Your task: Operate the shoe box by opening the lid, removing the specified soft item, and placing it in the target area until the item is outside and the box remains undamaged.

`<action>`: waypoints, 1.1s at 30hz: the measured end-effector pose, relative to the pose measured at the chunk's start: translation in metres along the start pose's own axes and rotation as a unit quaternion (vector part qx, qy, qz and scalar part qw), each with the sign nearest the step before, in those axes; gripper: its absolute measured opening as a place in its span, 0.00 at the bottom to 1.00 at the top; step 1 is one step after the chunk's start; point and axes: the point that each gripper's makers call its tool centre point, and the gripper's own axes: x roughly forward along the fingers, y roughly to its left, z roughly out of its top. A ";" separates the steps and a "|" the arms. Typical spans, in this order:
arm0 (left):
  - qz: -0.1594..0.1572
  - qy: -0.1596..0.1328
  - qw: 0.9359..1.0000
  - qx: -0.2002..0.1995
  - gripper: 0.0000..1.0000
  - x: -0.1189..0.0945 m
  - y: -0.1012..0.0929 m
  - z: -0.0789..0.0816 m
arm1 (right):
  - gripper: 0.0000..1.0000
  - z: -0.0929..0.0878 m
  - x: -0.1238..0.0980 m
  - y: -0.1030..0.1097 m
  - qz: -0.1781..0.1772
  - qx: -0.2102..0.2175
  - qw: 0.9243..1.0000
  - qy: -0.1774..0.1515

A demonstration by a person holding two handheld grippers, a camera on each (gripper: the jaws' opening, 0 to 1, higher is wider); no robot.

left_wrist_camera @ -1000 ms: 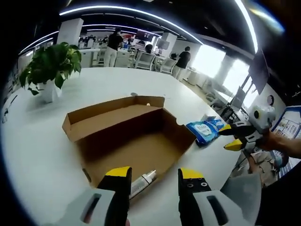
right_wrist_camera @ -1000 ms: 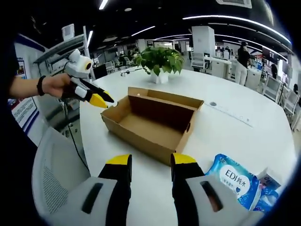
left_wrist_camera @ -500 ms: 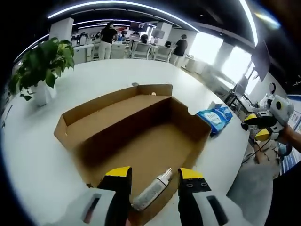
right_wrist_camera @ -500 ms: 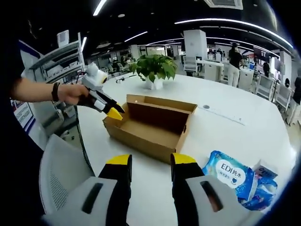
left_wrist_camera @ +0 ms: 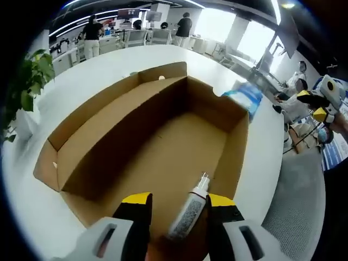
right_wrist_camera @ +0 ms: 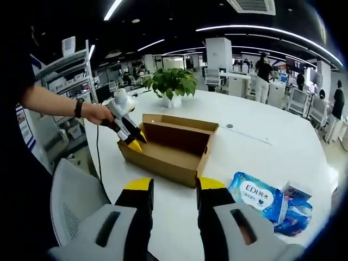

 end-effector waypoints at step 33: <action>-0.091 0.180 0.957 0.209 0.38 0.031 -0.009 -0.047 | 0.36 -0.007 -0.005 0.007 -0.018 0.023 1.000 0.007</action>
